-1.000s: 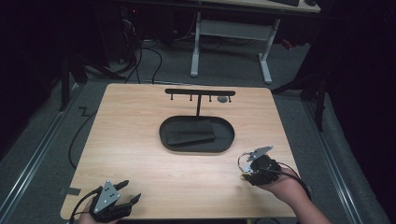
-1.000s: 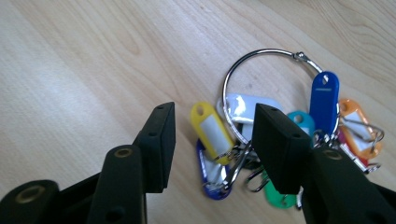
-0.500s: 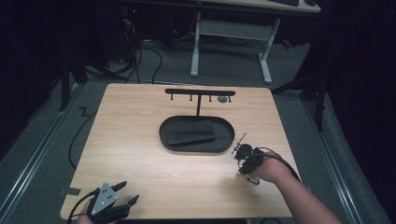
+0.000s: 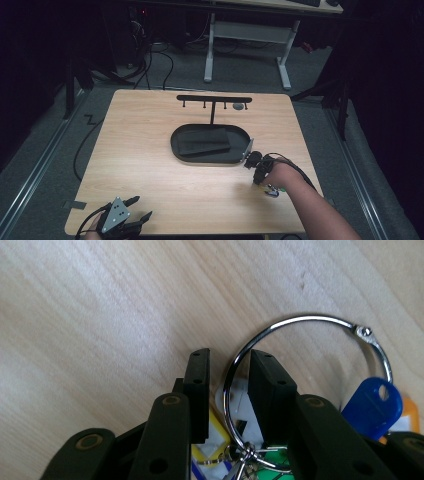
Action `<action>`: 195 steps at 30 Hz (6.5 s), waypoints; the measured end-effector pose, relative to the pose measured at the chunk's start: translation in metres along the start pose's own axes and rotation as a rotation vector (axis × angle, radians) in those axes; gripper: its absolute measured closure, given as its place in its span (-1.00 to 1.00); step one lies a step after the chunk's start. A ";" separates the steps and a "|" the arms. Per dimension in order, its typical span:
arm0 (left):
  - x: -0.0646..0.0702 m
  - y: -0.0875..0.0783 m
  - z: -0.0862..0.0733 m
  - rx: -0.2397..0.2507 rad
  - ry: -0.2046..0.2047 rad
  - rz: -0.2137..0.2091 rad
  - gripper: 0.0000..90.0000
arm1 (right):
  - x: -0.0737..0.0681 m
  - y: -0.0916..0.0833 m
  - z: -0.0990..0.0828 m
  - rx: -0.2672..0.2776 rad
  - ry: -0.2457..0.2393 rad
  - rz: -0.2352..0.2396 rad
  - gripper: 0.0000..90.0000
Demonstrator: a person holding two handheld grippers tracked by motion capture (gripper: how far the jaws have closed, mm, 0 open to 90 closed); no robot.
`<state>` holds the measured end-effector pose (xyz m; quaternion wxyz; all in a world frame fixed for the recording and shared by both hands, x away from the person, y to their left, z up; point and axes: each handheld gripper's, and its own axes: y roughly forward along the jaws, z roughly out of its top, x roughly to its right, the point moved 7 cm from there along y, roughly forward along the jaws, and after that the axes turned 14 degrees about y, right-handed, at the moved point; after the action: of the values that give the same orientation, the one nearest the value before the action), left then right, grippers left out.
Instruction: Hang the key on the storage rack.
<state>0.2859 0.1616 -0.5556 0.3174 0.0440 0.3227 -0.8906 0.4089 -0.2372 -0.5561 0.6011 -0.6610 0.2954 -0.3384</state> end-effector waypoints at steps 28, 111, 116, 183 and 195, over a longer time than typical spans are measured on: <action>0.005 0.001 0.008 0.029 -0.012 -0.028 -0.20 | -0.016 -0.047 -0.007 0.084 -0.119 0.006 0.94; -0.006 -0.011 -0.002 0.051 -0.025 0.022 -0.20 | 0.060 -0.199 0.100 0.349 0.071 0.013 0.96; -0.007 -0.012 -0.003 0.056 -0.036 0.025 -0.20 | 0.067 -0.193 0.111 0.343 0.099 0.023 0.96; -0.003 -0.005 -0.003 0.035 -0.013 -0.006 -0.21 | 0.058 -0.191 0.084 0.484 0.185 -0.011 0.12; -0.002 -0.003 -0.001 0.038 -0.020 -0.004 -0.21 | 0.047 -0.162 0.049 0.609 0.253 0.027 -0.23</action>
<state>0.2855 0.1658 -0.5542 0.3178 0.0404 0.3025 -0.8977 0.4733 -0.2293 -0.3934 0.7342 -0.3993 0.2619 -0.4826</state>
